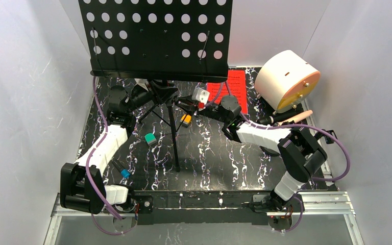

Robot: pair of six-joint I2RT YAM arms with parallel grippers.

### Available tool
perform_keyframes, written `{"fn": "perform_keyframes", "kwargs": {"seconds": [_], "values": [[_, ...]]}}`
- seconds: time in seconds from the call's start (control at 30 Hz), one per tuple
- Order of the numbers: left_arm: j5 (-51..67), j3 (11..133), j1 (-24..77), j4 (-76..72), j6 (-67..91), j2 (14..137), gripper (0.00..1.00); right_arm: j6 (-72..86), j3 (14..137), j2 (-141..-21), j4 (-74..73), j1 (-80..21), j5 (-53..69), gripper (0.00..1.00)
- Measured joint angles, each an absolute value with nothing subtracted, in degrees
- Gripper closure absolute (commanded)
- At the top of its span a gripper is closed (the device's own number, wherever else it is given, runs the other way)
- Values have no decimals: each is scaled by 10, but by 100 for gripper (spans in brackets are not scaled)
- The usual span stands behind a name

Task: Pack up the instrument practice props
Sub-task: Unscrew the knob on the music stand.

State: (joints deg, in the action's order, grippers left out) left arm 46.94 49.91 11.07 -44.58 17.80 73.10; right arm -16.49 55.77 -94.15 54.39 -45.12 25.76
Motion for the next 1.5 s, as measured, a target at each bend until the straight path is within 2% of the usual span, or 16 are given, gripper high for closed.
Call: {"fn": "perform_keyframes", "kwargs": {"seconds": [0.07,0.2,0.3,0.5,0.83,0.93,1.1,1.23,1.5], "values": [[470,500,111,-445,178,732,100,-164,560,-944,544,-451,259,83],[469,503,109,-445,178,735,100,-167,567,-950,542,-451,260,89],[467,504,109,-445,178,737,100,-170,570,-950,538,-451,260,99],[464,504,107,-445,178,737,100,-240,576,-950,516,-457,256,99],[463,505,103,-444,178,737,100,-545,584,-933,413,-493,189,99],[462,505,103,-441,177,737,100,-559,601,-933,366,-498,176,88],[461,509,103,-432,171,736,100,-522,594,-913,351,-502,165,55],[462,511,103,-427,170,736,100,-466,564,-885,382,-510,157,47],[462,514,103,-420,166,736,100,-408,557,-874,457,-518,160,45]]}}
